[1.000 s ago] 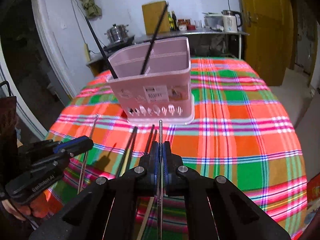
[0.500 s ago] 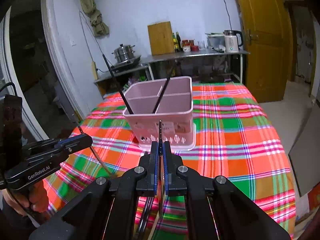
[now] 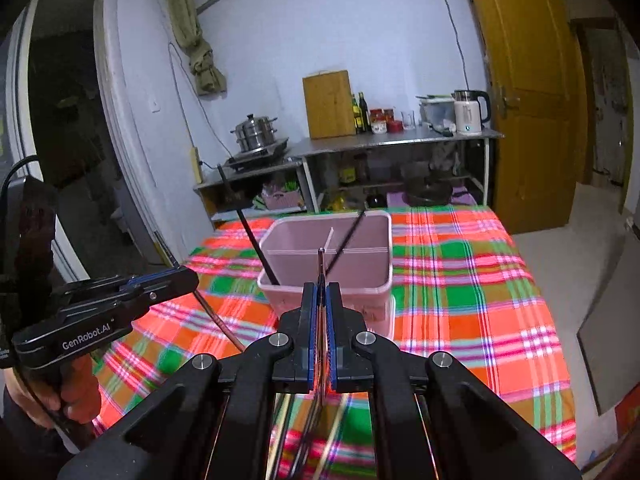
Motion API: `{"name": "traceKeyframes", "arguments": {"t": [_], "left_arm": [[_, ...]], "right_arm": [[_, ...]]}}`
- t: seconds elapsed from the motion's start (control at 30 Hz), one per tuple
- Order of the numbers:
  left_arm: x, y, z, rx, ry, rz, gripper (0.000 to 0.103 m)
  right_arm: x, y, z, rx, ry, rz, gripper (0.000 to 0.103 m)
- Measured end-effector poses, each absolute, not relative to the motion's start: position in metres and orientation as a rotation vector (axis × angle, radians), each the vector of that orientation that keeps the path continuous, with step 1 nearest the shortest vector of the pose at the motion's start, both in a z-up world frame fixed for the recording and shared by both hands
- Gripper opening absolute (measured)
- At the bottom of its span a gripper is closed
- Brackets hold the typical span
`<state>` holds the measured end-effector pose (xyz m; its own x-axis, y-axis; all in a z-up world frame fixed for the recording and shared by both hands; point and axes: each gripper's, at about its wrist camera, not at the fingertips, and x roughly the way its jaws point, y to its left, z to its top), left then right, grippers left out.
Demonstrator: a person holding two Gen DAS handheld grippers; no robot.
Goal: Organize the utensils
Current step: 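Raise the left tool's chopstick over the basket while the right tool carries its chopstick there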
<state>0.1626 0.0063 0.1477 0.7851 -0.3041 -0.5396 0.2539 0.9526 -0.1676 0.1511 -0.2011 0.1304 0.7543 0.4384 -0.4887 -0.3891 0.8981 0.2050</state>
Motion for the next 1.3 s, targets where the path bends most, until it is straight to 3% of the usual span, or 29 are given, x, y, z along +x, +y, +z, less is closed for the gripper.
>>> {"name": "traceKeyframes", "arguments": {"t": [0.43, 0.6, 1.17, 1.3], "left_arm": [[0.205, 0.015, 0.207, -0.121, 0.479, -0.279, 0.005], [0.224, 0.016, 0.192, -0.124, 0.499, -0.268, 0.005], [0.234, 0.014, 0.115, -0.127, 0.624, -0.238, 0.006], [0.228, 0.014, 0.114, -0.128, 0.613, -0.237, 0.011]], "right_arm": [[0.188, -0.179, 0.193, 0.12, 0.414, 0.474, 0.004], [0.209, -0.171, 0.192, 0.122, 0.415, 0.459, 0.004], [0.236, -0.165, 0.112, 0.105, 0.619, 0.462, 0.004], [0.234, -0.169, 0.112, 0.11, 0.62, 0.467, 0.012]]}}
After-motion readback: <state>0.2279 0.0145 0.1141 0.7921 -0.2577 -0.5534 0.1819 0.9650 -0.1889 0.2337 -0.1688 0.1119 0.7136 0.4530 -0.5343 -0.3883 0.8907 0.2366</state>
